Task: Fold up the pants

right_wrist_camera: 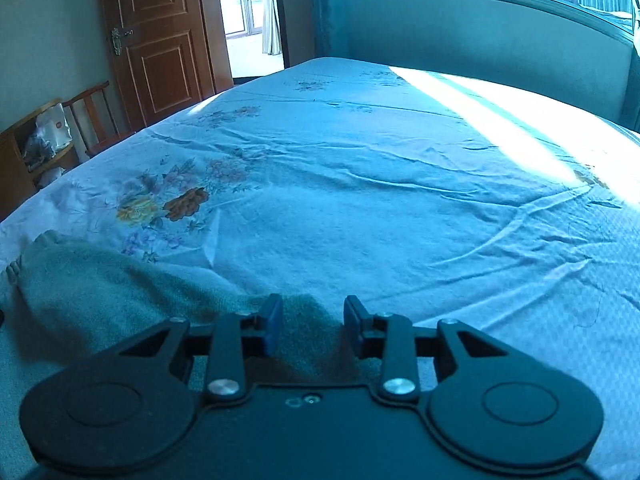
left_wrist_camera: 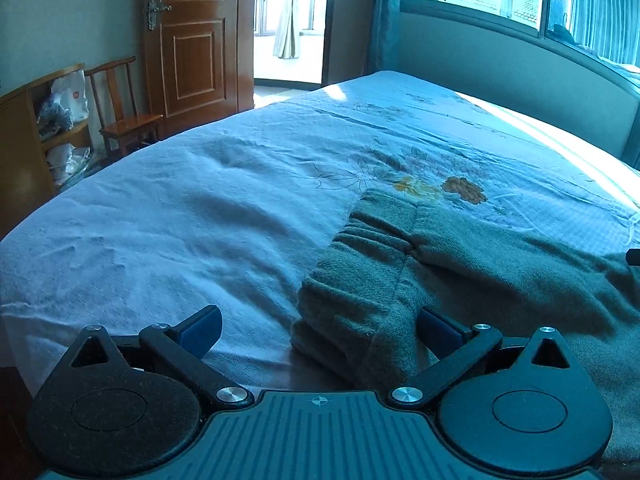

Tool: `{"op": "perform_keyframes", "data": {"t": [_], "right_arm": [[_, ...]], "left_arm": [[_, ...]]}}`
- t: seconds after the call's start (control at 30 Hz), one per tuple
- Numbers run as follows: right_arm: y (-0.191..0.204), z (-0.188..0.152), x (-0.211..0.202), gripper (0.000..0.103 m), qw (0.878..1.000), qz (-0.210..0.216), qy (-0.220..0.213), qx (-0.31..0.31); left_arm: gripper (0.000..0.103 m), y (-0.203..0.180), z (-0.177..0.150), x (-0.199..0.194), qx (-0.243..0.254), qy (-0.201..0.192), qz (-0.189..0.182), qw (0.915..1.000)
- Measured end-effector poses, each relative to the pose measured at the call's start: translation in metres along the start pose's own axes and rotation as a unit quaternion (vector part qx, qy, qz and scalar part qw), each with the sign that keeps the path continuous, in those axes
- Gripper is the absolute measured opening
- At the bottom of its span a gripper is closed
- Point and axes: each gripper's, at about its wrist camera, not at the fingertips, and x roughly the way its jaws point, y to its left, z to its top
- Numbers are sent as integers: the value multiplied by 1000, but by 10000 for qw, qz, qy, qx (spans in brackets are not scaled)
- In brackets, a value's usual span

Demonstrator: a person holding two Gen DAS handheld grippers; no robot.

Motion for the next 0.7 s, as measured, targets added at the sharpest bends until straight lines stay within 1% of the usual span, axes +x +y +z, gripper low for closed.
{"op": "perform_keyframes", "data": {"t": [0.07,0.1,0.13,0.23,0.27,0.3,0.33,0.37,0.43,0.47,0.5,0.53,0.57,0.6,0.63,0.67,0.7], "right_arm": [[-2,2,8,29,9997,153,163,-99],[-3,1,9,29,9990,350,236,-125],[-4,1,9,29,9984,456,308,-148],[-3,1,-5,28,9956,814,287,-359],[-2,0,-8,25,9957,762,223,-476],[-3,1,-10,25,9966,594,144,-545],[-6,2,-7,26,9974,464,202,-515],[-10,2,-2,27,9976,453,309,-422],[-12,0,5,22,9961,711,458,-250],[-9,-1,5,15,9954,773,490,-266],[-4,-2,2,14,9948,857,417,-366],[1,-3,0,14,9943,873,368,-480],[6,-4,0,10,9943,742,371,-673],[10,-6,3,5,9941,559,396,-838],[13,-7,5,3,9936,449,398,-954],[16,-8,5,0,9928,255,351,-1116],[20,-8,5,0,9917,44,271,-1254]], "left_arm": [[103,6,-1,-1,-85,40,-79,9999],[103,10,-1,-1,-198,66,-144,9997],[103,12,-2,0,-255,102,-179,9995],[103,12,-4,4,-270,120,-197,9994],[103,11,-4,4,-258,122,-182,9994],[103,11,-4,3,-257,107,-172,9995],[103,10,-4,1,-245,82,-156,9995],[103,9,-3,0,-220,63,-127,9997],[103,8,-4,0,-256,57,-114,9996],[103,9,-4,0,-319,69,-124,9994],[103,10,-4,0,-396,79,-149,9991],[97,9,-4,2,-432,85,-189,9989],[92,7,-4,4,-429,113,-244,9987],[79,5,-5,6,-427,150,-335,9984],[67,3,-5,8,-437,181,-457,9978],[66,-2,-5,9,-407,181,-473,9979],[64,-4,-4,7,-343,138,-452,9983]]}}
